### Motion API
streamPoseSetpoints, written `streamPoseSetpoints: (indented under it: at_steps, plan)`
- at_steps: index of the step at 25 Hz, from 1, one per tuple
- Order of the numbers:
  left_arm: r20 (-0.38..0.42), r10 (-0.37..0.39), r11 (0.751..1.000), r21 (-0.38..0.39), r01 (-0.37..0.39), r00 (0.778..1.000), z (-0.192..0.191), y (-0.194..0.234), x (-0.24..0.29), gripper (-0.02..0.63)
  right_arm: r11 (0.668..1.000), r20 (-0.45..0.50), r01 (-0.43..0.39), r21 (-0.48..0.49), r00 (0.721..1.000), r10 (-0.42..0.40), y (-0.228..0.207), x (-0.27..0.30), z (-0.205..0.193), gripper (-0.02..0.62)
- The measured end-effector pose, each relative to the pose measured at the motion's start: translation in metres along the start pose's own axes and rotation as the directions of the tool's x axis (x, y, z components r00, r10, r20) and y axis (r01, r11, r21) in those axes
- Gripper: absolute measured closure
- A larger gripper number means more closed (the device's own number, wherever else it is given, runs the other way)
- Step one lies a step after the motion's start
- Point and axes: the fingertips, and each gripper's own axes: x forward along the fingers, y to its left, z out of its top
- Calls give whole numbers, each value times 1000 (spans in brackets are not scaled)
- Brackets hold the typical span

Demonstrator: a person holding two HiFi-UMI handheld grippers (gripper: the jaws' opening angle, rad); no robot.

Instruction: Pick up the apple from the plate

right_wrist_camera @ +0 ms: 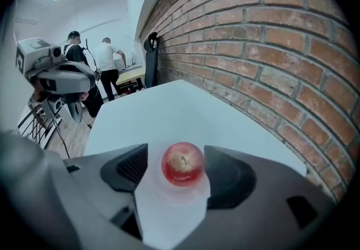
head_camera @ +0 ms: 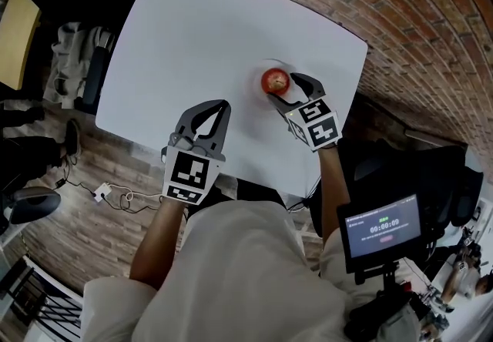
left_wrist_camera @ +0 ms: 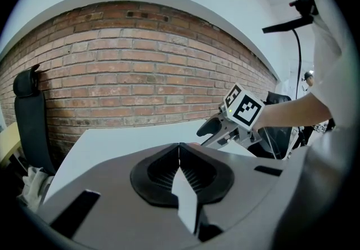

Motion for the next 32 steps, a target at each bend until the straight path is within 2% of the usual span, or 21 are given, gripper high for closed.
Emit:
streamPoseSetpoints:
  at_steps: [6, 11, 16, 21, 32]
  plan:
    - [-3, 0, 1000, -14, 0, 1000, -1, 3, 6, 600, 1000, -29, 5, -28, 1000, -6, -8, 11, -6, 297]
    - [-14, -7, 1000, -14, 7, 1000, -6, 2, 5, 600, 999, -50, -18, -42, 999, 16, -6, 17, -12, 256]
    - [-26, -7, 1000, -15, 7, 1000, -11, 2, 4, 600, 998, -53, -29, -49, 998, 26, -5, 22, -13, 249]
    - [-31, -6, 1000, -12, 6, 999, -12, 1, 4, 600, 996, -78, -52, -67, 996, 47, -5, 28, -19, 198]
    - [-44, -17, 1000, -16, 16, 999, -17, 3, 7, 600, 997, -95, -64, -36, 994, 60, -10, 42, -27, 195]
